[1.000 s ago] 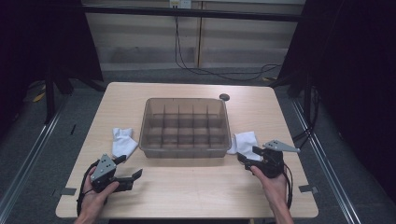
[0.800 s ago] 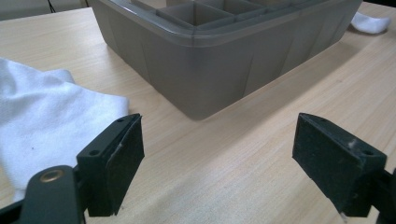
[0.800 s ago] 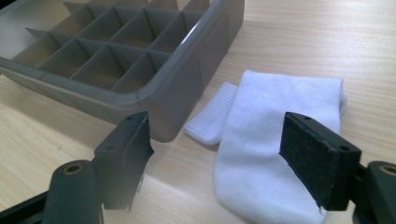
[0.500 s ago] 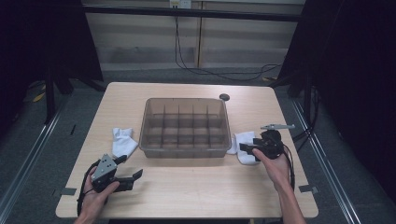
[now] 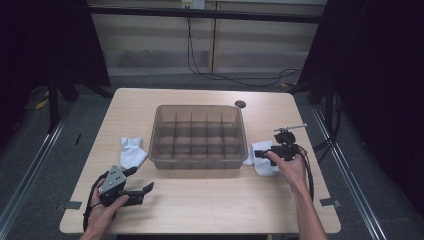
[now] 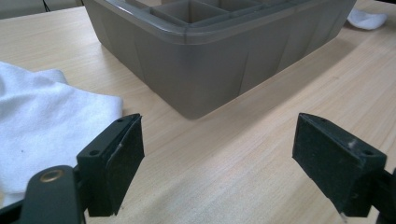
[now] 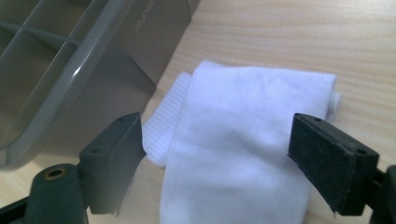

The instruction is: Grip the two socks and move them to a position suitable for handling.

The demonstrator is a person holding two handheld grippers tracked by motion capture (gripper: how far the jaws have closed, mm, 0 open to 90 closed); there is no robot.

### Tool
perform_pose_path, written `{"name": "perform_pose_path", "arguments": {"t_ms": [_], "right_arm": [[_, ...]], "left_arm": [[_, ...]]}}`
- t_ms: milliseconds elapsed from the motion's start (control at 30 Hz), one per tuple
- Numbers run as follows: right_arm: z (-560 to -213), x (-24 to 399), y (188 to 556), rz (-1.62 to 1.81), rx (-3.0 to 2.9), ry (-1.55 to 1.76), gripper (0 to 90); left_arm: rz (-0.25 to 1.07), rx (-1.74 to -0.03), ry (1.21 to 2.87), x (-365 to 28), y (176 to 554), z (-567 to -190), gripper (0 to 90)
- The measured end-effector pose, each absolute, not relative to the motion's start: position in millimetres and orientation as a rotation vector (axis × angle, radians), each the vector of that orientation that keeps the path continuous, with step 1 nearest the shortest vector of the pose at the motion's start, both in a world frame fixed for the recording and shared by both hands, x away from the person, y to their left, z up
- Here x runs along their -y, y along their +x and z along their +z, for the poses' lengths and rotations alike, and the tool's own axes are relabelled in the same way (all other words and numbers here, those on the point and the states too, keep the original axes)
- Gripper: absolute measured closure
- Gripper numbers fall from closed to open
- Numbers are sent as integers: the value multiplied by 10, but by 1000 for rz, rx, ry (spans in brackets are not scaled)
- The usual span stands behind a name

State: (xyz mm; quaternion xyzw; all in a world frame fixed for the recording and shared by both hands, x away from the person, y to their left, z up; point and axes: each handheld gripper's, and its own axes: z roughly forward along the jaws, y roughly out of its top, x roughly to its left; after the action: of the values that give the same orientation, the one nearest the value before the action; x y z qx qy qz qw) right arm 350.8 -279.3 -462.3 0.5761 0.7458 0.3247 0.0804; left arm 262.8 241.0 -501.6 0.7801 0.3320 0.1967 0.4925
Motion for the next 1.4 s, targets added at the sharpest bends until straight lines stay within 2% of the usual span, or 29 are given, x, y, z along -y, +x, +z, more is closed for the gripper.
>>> {"name": "perform_pose_path", "arguments": {"t_ms": [200, 367, 867, 1000, 1100, 1133, 1167, 1200, 1233, 1267, 1300, 1400], "right_arm": [[-4730, 2767, 3632, 931, -2223, 1768, 173], [-4852, 2780, 3675, 923, -2243, 1826, 135], [-4912, 2477, 3667, 617, -2301, 1623, 129], [-4908, 2459, 3671, 593, -2287, 1633, 156], [-4871, 2497, 3672, 576, -2278, 1653, 294], [-4871, 2497, 3672, 576, -2278, 1653, 294], [-4851, 2533, 3663, 575, -2269, 1663, 404], [-4841, 2556, 3656, 574, -2267, 1663, 464], [-4841, 2556, 3656, 574, -2267, 1663, 464], [-4832, 2586, 3645, 581, -2258, 1671, 557], [-4823, 2600, 3643, 571, -2259, 1676, 607], [-4814, 2629, 3642, 573, -2253, 1693, 712]], "left_arm": [[459, -800, 1890, -2406, 2620, -5015, 164], [458, -798, 1890, -2406, 2622, -5015, 164], [462, -783, 1903, -2409, 2620, -5013, 164], [460, -782, 1901, -2407, 2618, -5013, 164], [458, -784, 1904, -2408, 2617, -5014, 164], [458, -784, 1904, -2408, 2617, -5014, 164], [458, -785, 1903, -2407, 2618, -5015, 164], [458, -785, 1903, -2407, 2618, -5015, 164], [459, -783, 1903, -2406, 2619, -5015, 164], [461, -780, 1905, -2407, 2620, -5015, 165], [461, -779, 1904, -2406, 2619, -5015, 165], [461, -780, 1905, -2407, 2620, -5015, 165]]}}
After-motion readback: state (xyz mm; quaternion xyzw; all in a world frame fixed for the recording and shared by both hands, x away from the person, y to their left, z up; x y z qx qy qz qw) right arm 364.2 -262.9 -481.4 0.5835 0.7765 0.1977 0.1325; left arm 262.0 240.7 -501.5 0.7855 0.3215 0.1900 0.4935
